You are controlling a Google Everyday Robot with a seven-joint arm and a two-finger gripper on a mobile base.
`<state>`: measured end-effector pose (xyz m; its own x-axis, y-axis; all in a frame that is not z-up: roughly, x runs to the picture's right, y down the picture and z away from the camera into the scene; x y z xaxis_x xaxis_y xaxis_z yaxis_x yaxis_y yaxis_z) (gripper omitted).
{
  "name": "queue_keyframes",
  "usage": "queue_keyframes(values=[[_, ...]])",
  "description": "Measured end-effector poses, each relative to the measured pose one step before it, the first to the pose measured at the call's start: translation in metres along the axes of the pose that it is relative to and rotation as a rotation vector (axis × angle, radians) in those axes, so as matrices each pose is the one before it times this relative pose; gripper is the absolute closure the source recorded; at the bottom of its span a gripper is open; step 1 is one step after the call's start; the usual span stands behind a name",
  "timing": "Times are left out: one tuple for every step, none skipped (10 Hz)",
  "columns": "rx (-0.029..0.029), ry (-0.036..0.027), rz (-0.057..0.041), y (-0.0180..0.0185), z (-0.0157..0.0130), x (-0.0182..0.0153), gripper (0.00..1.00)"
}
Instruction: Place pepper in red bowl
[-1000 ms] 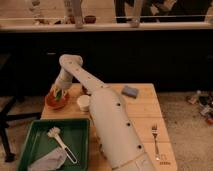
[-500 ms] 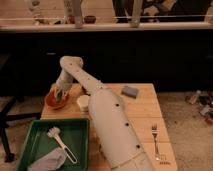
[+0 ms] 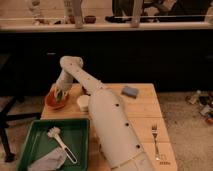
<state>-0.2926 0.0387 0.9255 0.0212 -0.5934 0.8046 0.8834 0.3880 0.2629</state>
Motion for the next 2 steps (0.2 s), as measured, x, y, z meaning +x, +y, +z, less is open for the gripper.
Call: queue_keyframes(values=[[-0.00003, -0.00001, -0.00005, -0.00002, 0.00003, -0.00001, 0.26], [-0.00071, -0.00119, 0.00071, 0.00068, 0.00103, -0.00006, 0.20]])
